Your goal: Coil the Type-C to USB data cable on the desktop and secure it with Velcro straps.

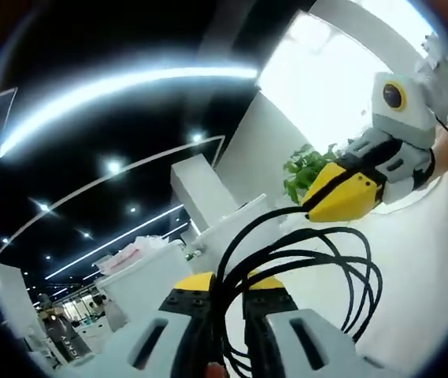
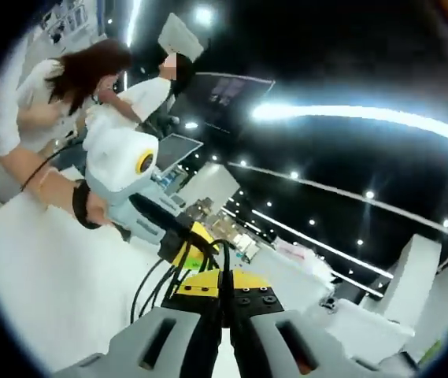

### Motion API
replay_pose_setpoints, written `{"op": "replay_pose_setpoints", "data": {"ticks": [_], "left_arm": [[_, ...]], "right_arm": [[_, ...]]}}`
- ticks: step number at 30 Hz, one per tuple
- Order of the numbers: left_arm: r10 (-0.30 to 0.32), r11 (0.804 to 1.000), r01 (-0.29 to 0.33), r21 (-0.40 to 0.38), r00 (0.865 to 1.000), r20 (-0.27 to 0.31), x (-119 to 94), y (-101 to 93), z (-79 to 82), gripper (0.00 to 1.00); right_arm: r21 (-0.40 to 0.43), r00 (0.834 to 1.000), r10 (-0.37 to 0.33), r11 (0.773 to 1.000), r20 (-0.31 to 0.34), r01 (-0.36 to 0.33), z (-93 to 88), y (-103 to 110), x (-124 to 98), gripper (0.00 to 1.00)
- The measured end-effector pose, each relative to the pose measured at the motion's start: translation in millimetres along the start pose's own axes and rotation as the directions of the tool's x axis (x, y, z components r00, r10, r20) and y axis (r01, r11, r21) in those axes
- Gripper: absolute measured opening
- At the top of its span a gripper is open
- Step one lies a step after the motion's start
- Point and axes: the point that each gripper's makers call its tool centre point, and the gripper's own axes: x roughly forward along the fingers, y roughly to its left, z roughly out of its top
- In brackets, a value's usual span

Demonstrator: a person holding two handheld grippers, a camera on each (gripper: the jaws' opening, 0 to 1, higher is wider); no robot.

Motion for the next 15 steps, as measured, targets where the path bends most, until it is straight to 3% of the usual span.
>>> {"op": "replay_pose_setpoints", "data": {"ticks": [3, 6, 9, 10, 13, 15], "left_arm": [[0.031, 0.998, -0.03, 0.064, 0.999, -0.022, -1.1, 5.6, -1.9, 0.07], [0.056, 0.994, -0.053, 0.091, 0.998, -0.03, -1.5, 8.6, -3.0, 0.06], [0.074, 0.992, -0.07, 0.101, 0.996, -0.046, -2.6, 13.0, -5.1, 0.06], [0.085, 0.99, -0.079, 0.114, 0.995, -0.053, -4.2, 14.3, -6.3, 0.06], [0.089, 0.987, -0.079, 0.141, 0.994, -0.069, -3.1, 13.7, -7.9, 0.06], [0.089, 0.986, -0.076, 0.151, 0.993, -0.079, -4.2, 12.9, -9.1, 0.06]], "right_arm": [[0.015, 1.0, -0.021, 1.0, 0.0, 0.021, -1.8, -1.6, 1.1, 0.02], [0.139, 0.999, -0.049, 0.989, 0.014, 0.046, 1.3, -5.1, 2.3, 0.03], [0.152, 0.998, -0.049, 0.987, 0.032, 0.043, 14.9, -6.9, 4.9, 0.12], [0.162, 1.0, -0.012, 0.987, 0.02, 0.008, 18.3, 0.4, 8.6, 0.18], [0.126, 0.997, 0.076, 0.989, -0.016, -0.073, 24.3, 23.1, 25.1, 0.25], [0.055, 0.996, 0.079, 0.996, -0.05, -0.077, 20.0, 27.8, 34.1, 0.26]]}}
